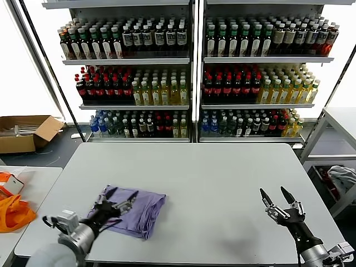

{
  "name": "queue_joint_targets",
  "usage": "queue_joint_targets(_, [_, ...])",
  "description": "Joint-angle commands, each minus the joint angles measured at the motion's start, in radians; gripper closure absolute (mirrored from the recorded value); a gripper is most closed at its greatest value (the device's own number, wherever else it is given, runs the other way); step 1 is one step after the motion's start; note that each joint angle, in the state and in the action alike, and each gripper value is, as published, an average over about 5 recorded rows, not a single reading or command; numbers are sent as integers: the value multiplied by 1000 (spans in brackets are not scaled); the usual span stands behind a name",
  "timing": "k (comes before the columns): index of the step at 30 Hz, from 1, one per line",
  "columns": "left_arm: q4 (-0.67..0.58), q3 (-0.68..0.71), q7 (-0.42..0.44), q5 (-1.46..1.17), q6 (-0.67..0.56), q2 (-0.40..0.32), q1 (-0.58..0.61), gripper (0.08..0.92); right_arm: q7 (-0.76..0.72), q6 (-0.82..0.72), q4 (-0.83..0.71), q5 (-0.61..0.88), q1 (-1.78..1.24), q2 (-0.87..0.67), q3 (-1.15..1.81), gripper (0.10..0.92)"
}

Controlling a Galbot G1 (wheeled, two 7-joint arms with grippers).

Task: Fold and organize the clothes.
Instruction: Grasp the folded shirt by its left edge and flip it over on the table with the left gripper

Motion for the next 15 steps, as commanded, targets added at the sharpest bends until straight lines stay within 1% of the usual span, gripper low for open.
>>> queue_joint_targets(1, [263,-111,12,-45,-8,100,-25,185,2,-3,4,-5,1,0,-8,203])
queue_joint_targets(8, [326,-17,53,-29,9,63,-76,177,3,-6,11,-11,-2,0,-2,203])
queue_joint_targets(15, [354,35,79,-25,14,57,-104,177,3,-5,8,-10,-6,0,7,203])
